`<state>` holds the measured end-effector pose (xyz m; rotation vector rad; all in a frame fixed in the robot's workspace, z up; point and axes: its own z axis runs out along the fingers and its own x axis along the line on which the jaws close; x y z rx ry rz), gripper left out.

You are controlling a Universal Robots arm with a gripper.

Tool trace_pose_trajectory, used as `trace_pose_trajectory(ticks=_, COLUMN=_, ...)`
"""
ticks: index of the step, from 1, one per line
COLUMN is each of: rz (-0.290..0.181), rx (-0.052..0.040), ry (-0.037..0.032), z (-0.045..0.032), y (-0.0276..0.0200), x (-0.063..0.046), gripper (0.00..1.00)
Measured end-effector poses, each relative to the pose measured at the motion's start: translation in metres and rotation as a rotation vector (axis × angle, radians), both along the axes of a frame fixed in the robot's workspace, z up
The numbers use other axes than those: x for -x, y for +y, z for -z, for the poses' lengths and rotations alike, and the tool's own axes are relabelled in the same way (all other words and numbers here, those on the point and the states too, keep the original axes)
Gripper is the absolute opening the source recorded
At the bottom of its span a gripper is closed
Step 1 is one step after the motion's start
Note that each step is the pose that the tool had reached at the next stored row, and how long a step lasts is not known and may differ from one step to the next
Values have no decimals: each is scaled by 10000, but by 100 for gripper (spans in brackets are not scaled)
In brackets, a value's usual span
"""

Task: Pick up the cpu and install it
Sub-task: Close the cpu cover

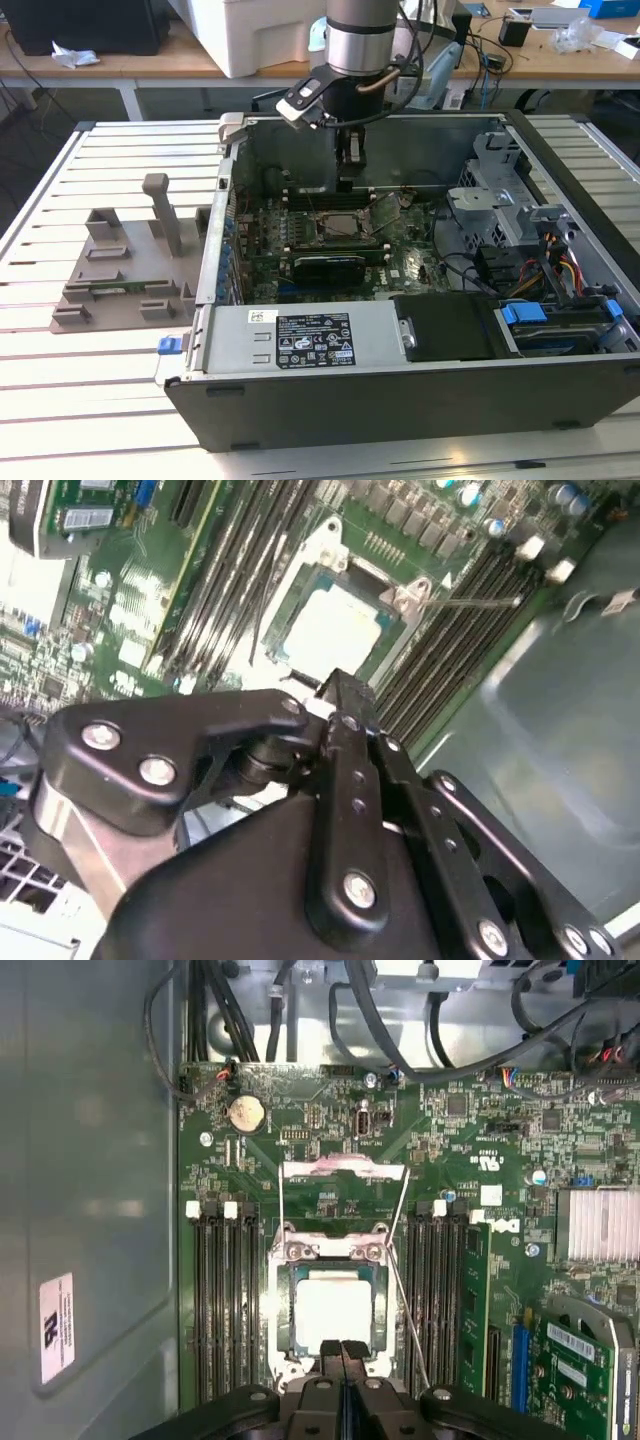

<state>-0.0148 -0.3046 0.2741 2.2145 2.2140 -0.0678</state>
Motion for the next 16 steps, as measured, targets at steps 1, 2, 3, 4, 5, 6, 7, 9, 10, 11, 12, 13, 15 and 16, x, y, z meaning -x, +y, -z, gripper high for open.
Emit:
trace_pose_trajectory(ticks=1, rz=-2, rx=-4, ry=25, z=1, y=0, x=-136, gripper=11)
trace_pose_trajectory(ticks=2, rz=-2, rx=-3, ry=47, z=2, y=0, x=-224, gripper=11)
trace_pose_trajectory(ticks=3, rz=-1, rx=-4, ry=63, z=4, y=1, x=-291, gripper=11)
trace_pose_trajectory(ticks=4, rz=-3, rx=-4, ry=75, z=5, y=1, x=-339, gripper=11)
trace_pose_trajectory(ticks=5, rz=-3, rx=-3, ry=96, z=7, y=0, x=-417, gripper=11)
trace_pose_trajectory(ticks=6, rz=-1, rx=-3, ry=112, z=10, y=0, x=-471, gripper=11)
trace_pose_trajectory(ticks=7, rz=-3, rx=-3, ry=122, z=13, y=0, x=-511, gripper=11)
trace_pose_trajectory(ticks=9, rz=-3, rx=-4, ry=172, z=36, y=1, x=-681, gripper=11)
trace_pose_trajectory(ticks=10, rz=-1, rx=-2, ry=215, z=83, y=0, x=-818, gripper=11)
trace_pose_trajectory(ticks=11, rz=-2, rx=-2, ry=233, z=127, y=2, x=-927, gripper=11)
trace_pose_trajectory(ticks=12, rz=-1, rx=-2, ry=243, z=154, y=5, x=-993, gripper=11)
trace_pose_trajectory(ticks=13, rz=-3, rx=-3, ry=248, z=172, y=7, x=-1024, gripper=11)
trace_pose_trajectory(ticks=15, rz=-2, rx=-4, ry=253, z=257, y=10, x=-1049, gripper=11)
trace_pose_trajectory(ticks=16, rz=-2, rx=-3, ry=254, z=301, y=11, x=-1048, gripper=11)
